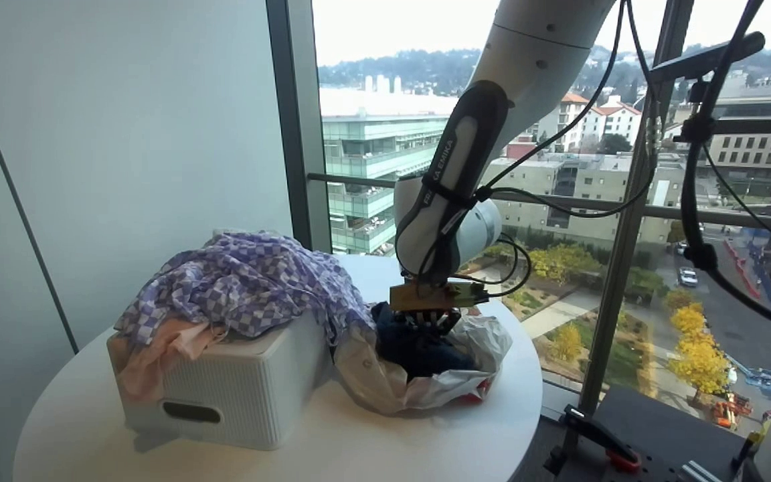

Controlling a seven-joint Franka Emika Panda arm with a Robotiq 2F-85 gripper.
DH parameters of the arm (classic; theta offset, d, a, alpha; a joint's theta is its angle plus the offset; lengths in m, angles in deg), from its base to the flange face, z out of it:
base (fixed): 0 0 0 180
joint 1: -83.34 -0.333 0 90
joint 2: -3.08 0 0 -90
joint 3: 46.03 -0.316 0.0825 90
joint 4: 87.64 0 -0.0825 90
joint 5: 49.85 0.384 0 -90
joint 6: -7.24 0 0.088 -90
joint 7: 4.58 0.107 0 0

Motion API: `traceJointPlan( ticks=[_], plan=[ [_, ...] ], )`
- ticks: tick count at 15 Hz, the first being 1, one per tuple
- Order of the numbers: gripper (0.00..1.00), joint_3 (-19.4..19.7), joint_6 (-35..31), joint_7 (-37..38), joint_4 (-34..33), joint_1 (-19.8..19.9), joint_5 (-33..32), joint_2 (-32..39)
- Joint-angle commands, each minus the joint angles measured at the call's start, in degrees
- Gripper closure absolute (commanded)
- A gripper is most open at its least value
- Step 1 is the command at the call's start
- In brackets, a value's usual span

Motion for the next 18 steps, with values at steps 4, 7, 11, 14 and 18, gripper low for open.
traceJointPlan(
  ticks=[4,7,11,14,18],
  plan=[
    [0.42,3.58,8.06,-0.62,1.11,-5.89,1.84,-8.59],
    [0.2,3.58,15.01,1.89,2.26,-7.44,-2.65,-15.26],
    [0.0,1.59,14.07,7.56,0.91,-5.95,-9.77,-17.69],
    [0.0,1.44,10.72,12.03,-1.43,-4.9,-15.94,-14.7],
    [0.0,3.43,6.24,20.52,-5.68,-4.52,-24.18,-9.55]
  ],
)
